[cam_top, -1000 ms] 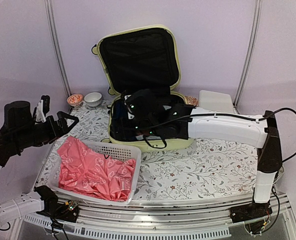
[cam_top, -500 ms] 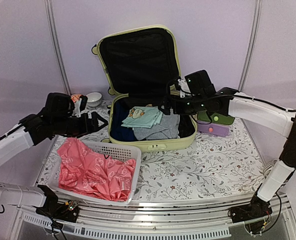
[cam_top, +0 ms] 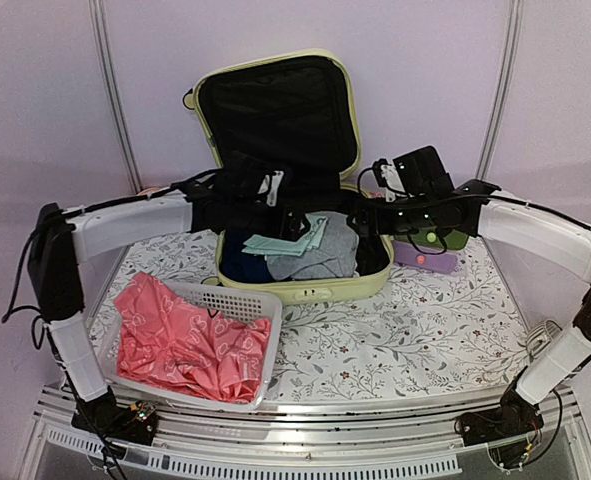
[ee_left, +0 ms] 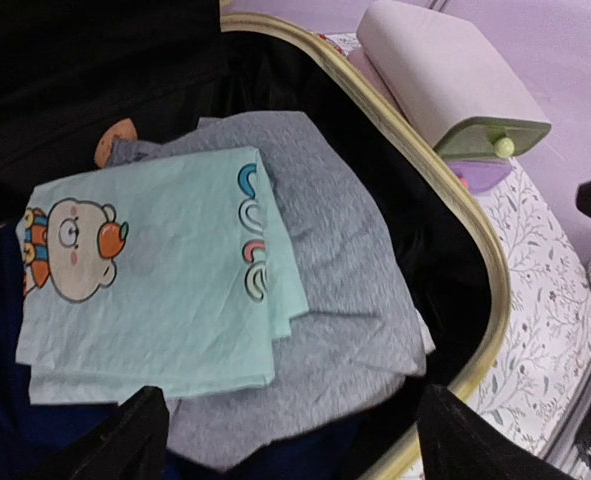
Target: Open, take out, and arrange the luggage
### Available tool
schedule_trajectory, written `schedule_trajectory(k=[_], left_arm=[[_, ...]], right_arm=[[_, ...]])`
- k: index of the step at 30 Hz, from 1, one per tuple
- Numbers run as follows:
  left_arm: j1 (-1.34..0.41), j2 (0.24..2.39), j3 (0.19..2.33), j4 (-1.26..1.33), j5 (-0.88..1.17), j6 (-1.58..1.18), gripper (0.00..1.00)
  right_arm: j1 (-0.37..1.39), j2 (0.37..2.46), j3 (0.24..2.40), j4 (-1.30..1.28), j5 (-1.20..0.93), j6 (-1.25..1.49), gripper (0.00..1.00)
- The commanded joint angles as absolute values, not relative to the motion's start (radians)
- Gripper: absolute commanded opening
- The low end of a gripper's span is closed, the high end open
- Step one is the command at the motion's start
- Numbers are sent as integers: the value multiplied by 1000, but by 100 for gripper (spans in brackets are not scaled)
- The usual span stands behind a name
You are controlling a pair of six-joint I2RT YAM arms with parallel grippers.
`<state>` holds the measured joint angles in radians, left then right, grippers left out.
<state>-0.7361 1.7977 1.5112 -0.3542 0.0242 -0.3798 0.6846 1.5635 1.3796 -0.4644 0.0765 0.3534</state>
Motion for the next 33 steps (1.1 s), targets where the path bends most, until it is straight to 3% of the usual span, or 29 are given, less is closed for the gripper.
schedule_trajectory(k=[1, 13, 19, 25, 28, 33], left_arm=[[-772, 1971, 1693, -433, -101, -282, 90], [-793, 2350, 2125, -622, -269, -267, 86], [-792, 2340, 2116, -635, -287, -278, 70], [-790, 2283, 2056, -634, -292, -285, 61], [-789, 2264, 2033, -635, -304, -285, 49], [-792, 2226, 2015, -628, -292, -269, 18]], right_arm=[[639, 1498, 1324, -474, 100, 357, 91], [589, 1402, 1226, -455, 72, 353, 90], [586, 1417, 1216, -438, 52, 357, 90], [586, 1454, 1233, -419, 14, 356, 90], [586, 1468, 1239, -412, -2, 357, 90], [586, 1482, 1241, -410, -18, 356, 90]])
